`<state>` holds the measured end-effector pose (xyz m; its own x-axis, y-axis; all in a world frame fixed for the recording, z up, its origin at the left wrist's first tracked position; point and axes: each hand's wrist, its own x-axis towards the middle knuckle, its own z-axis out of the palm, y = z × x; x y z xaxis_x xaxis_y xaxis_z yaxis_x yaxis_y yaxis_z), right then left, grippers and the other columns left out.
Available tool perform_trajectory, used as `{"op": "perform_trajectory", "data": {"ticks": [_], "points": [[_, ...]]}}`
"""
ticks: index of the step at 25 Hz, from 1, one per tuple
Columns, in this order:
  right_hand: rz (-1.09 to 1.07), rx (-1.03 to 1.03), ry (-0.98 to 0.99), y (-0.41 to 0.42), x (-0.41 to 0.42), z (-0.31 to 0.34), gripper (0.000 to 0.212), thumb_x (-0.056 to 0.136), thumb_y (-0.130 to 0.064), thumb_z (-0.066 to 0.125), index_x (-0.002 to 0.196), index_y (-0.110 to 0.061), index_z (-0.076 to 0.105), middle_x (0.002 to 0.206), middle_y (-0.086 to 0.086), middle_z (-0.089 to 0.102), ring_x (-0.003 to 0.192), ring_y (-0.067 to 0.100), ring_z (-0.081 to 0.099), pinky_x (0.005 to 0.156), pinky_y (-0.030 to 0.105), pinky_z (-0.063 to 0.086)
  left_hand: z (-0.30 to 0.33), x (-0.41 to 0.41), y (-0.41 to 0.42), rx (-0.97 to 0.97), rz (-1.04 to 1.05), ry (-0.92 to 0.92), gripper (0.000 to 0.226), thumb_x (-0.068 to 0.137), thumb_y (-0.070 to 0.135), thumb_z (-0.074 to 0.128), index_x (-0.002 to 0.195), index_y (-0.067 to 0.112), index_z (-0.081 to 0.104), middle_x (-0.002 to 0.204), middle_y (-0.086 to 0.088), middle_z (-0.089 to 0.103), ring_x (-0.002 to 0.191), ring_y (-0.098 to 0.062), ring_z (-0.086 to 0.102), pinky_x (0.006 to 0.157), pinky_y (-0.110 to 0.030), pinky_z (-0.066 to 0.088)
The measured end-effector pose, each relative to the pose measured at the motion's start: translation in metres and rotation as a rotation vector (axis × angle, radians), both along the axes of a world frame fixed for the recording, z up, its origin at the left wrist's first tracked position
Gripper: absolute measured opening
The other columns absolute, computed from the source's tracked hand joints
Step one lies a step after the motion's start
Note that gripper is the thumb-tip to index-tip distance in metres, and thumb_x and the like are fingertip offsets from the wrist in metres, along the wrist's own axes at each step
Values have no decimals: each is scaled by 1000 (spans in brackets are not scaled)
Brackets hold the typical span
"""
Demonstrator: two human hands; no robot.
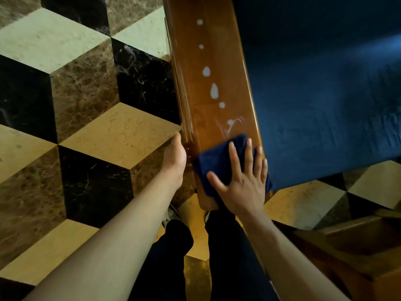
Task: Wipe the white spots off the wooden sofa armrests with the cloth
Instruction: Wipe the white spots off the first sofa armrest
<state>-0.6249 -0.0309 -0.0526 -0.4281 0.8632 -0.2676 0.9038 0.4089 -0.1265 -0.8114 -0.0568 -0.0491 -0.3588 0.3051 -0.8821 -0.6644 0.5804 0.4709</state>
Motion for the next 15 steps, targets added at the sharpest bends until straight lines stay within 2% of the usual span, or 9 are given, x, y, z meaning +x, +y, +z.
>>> {"op": "perform_trajectory", "data": {"ticks": [2,4,6,7,9,12,13,15], "points": [[-88,-27,39,45,-28,0,94,84,-93,26,160,-48,-4,173,0,-13,159,34,-9,128,54,5,-1,2,13,-17,-34,74,64,104,59,29,146,18,53,149,-9,58,132,-31,57,105,-39,44],[-144,-60,108,97,-57,-2,93,80,-93,31,157,-52,-1,173,4,1,153,44,18,119,60,28,-3,5,26,-20,-47,132,60,105,57,27,138,19,59,142,-12,63,123,-32,61,109,-47,47],[-183,-136,198,151,-80,-6,97,75,-92,41,154,-53,2,162,9,27,129,41,50,98,58,50,-4,6,40,-37,-37,167,62,104,58,24,142,21,55,142,-11,62,124,-34,60,110,-53,47],[-225,-209,272,174,-88,-6,98,73,-91,46,154,-52,6,153,8,40,117,34,58,91,53,55,-5,6,45,-45,-16,180,63,104,58,23,145,21,53,144,-10,60,126,-34,59,111,-54,46],[-357,-389,495,205,-91,-9,90,77,-82,56,153,-45,26,138,1,59,110,21,64,93,47,57,-6,6,53,-54,15,191,65,105,59,20,146,21,52,146,-10,59,128,-34,58,112,-54,46],[-577,-658,744,199,-62,-12,57,93,-66,58,136,-29,58,122,-4,71,112,16,68,104,44,54,-5,1,58,-85,70,177,70,103,64,17,143,21,55,142,-12,62,120,-33,62,105,-48,49],[-615,-720,760,183,-43,-11,53,95,-65,57,131,-27,63,119,-3,73,111,17,69,101,40,56,-4,0,62,-98,106,179,71,103,65,17,142,21,55,142,-12,62,119,-33,62,102,-46,50],[-620,-757,724,136,-3,-5,60,87,-74,59,130,-31,62,118,-4,74,108,16,70,86,29,58,-4,-2,71,-115,158,207,71,103,65,18,146,20,53,146,-13,59,127,-35,59,103,-46,47]]}}
